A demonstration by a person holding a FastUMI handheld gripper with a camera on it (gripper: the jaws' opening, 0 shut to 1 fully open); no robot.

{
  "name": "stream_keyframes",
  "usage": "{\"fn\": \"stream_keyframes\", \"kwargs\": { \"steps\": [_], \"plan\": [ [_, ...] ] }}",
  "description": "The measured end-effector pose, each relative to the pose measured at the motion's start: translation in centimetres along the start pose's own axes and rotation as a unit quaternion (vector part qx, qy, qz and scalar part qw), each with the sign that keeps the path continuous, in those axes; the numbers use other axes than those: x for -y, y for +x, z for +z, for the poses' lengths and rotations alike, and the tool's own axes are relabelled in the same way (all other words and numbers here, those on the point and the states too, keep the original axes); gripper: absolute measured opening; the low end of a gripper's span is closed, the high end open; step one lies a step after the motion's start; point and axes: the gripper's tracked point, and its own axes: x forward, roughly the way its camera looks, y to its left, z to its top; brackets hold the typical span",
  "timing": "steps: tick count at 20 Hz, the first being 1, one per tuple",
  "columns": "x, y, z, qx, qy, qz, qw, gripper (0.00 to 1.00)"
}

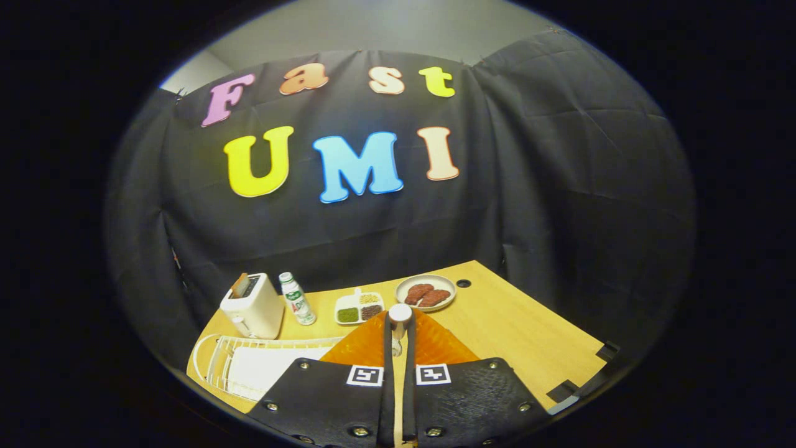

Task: Take the plate from the dish rack, then take the spoon from the basket and place it into the plate.

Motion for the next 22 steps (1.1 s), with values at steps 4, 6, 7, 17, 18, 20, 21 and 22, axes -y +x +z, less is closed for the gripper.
{"fn": "stream_keyframes", "kwargs": {
  "steps": [4, 6, 7, 17, 18, 20, 21, 22],
  "plan": [
    [-5.3, -2.6, -2.3, -0.018, -0.033, 0.055, 0.998, 0.05],
    [-7.7, -4.0, -3.9, -0.031, -0.05, 0.078, 0.995, 0.05],
    [-8.7, -4.7, -4.8, -0.038, -0.06, 0.088, 0.994, 0.05],
    [-16.0, -9.5, -15.2, -0.129, -0.115, 0.159, 0.972, 0.05],
    [-16.3, -9.6, -15.9, -0.137, -0.116, 0.162, 0.97, 0.05],
    [-16.8, -9.9, -17.6, -0.148, -0.112, 0.166, 0.969, 0.05],
    [-17.0, -10.1, -18.1, -0.155, -0.11, 0.167, 0.968, 0.05],
    [-17.2, -10.2, -18.7, -0.161, -0.107, 0.168, 0.967, 0.05]
  ]
}}
